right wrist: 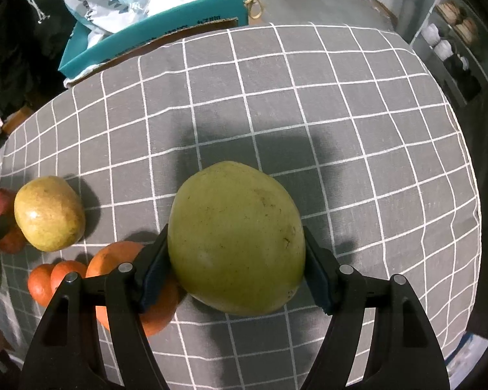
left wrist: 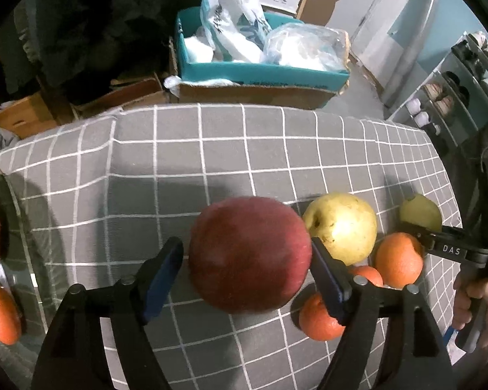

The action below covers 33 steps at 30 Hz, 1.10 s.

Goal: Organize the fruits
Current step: 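Grasp the large red apple with the left tool while the right tool lifts the green pear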

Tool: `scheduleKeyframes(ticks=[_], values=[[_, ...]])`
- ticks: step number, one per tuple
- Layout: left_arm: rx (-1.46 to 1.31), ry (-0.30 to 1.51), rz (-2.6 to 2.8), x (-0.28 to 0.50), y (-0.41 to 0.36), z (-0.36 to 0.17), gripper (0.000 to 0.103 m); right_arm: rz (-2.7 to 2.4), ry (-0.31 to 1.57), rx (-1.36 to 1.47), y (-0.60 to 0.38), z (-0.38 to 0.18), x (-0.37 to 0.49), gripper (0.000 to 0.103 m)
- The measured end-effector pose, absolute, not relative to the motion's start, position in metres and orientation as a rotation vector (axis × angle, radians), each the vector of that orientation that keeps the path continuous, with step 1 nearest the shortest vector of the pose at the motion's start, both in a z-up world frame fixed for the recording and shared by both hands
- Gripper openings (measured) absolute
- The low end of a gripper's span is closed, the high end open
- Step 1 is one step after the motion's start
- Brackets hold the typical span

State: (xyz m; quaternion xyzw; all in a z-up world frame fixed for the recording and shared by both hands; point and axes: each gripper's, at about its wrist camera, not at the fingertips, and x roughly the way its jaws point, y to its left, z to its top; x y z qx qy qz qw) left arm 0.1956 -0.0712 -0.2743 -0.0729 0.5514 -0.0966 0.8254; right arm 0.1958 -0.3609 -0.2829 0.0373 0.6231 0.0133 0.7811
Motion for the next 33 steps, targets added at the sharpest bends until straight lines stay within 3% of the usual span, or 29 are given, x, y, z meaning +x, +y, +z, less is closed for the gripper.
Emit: scheduleKeyframes(ticks=[13, 33], values=[[-0.096, 1.157, -0.223, 0.188, -0.084, -0.275, 0.076, 0.034, 1.294, -0.018, -0.347, -0.273, 0.195, 0.073], [-0.081, 1.031, -0.172, 0.157, -0.069, -0.214, 0.076, 0.058, 1.119, -0.098, -0.323, -0.207, 0.173, 0.073]])
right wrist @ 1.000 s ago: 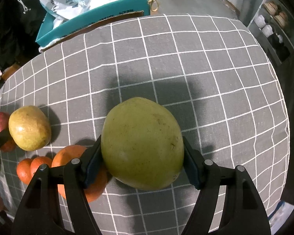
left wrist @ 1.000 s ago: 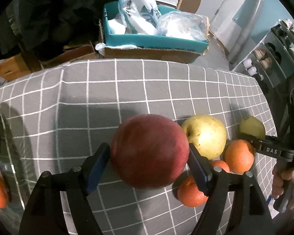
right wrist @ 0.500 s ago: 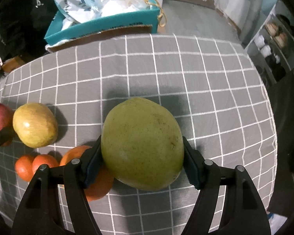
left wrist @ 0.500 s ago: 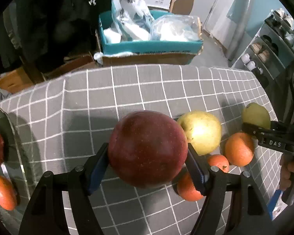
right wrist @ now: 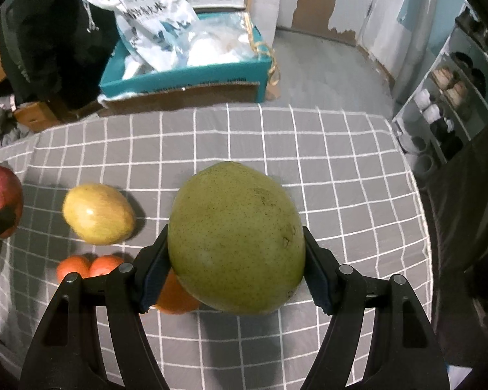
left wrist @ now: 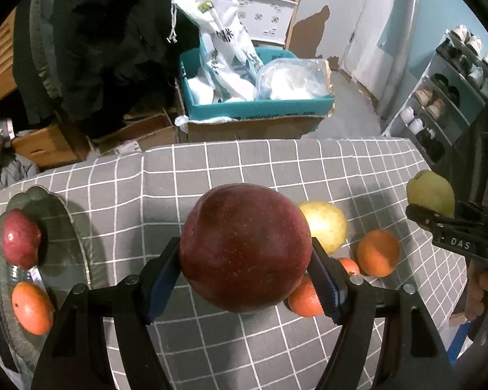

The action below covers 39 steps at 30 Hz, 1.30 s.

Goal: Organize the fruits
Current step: 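Grasp the large red apple with the left tool while the right tool lifts the green pear, then carry the red apple with the left tool while the right tool carries the pear toward the bowl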

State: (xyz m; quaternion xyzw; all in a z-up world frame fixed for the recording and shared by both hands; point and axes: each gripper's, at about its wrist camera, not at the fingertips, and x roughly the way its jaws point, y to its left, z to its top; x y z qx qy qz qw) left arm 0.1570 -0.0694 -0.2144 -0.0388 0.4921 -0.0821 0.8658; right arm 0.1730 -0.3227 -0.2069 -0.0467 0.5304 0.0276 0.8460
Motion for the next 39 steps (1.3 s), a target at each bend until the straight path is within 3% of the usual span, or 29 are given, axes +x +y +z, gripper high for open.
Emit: scheduleKeyframes(ticks=[23, 39], values=[[-0.108, 0.883, -0.178, 0.103, -0.052, -0.129, 0.076, 0.164, 0.911, -0.106, -0.291, -0.109, 0.121, 0.073], [-0.145, 0.815, -0.143, 0.077, -0.022, -0.097, 0.076, 0.271, 0.832, -0.123, -0.25, -0.073, 0.097, 0.073]])
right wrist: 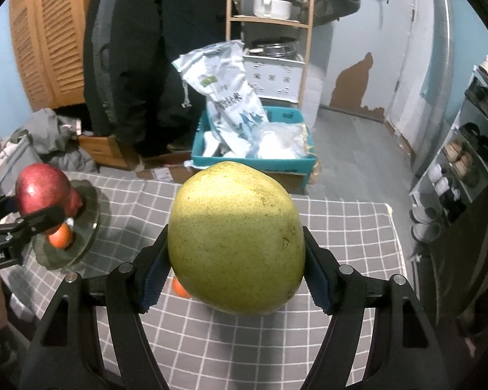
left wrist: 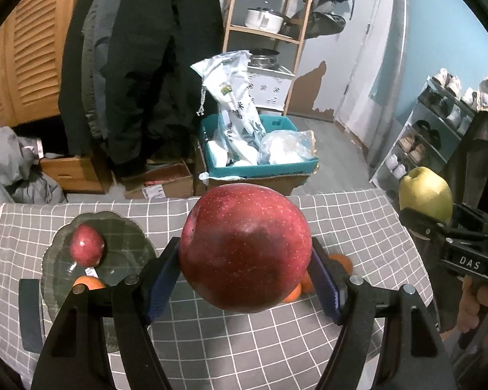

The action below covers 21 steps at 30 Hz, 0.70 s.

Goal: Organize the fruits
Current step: 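Carry the red apple with the left tool while the right tool carries the pear toward the bowl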

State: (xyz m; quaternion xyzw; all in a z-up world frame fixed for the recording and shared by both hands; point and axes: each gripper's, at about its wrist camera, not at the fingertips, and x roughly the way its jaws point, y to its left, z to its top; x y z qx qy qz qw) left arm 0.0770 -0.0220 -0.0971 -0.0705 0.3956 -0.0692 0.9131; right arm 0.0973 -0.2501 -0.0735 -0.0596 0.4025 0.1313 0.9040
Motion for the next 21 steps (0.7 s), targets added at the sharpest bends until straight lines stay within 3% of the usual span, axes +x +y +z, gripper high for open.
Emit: scheduleKeyframes(ticks=[21], values=[[-0.197, 0.814, -0.031, 0.064, 0.041, -0.104, 0.076, 0.417, 0.856, -0.134, -0.17, -0.078, 0.109, 0.073]])
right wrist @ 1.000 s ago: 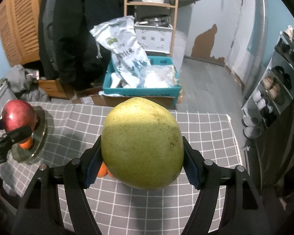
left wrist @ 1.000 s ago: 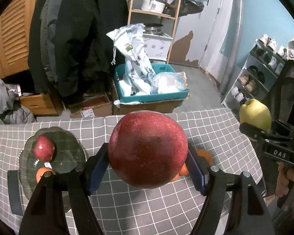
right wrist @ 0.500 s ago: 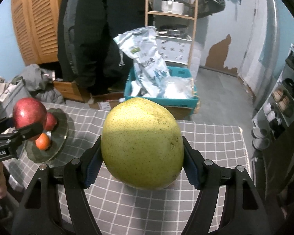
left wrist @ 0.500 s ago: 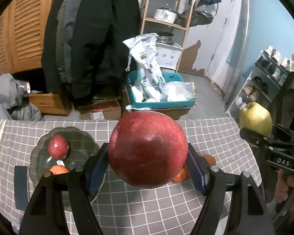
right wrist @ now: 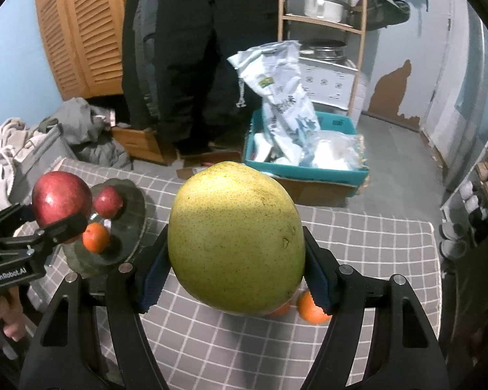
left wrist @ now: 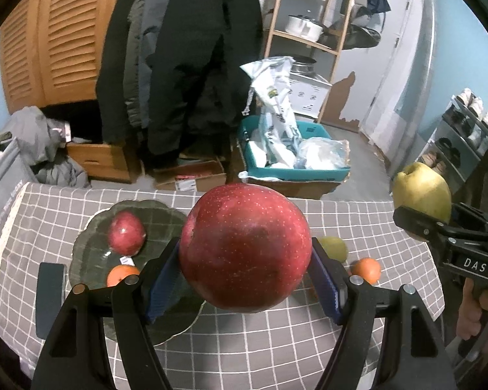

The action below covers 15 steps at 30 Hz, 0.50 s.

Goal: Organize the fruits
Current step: 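Carry the red apple with the left tool while the right tool carries the pear toward the bowl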

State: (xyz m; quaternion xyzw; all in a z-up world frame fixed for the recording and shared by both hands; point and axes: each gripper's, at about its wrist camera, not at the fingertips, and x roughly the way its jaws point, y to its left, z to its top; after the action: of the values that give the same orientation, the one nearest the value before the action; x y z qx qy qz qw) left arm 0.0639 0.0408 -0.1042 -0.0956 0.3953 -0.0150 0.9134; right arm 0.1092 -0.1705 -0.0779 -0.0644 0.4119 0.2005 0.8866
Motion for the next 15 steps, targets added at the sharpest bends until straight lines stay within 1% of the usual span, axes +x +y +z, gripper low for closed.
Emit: scheduleKeyframes(ticks=[15], values=[[-0.263, 0.828, 0.072, 0.051, 0.1, -0.117, 0.076, 0.495, 0.887, -0.162, -0.108, -0.088, 0.119, 0.073]])
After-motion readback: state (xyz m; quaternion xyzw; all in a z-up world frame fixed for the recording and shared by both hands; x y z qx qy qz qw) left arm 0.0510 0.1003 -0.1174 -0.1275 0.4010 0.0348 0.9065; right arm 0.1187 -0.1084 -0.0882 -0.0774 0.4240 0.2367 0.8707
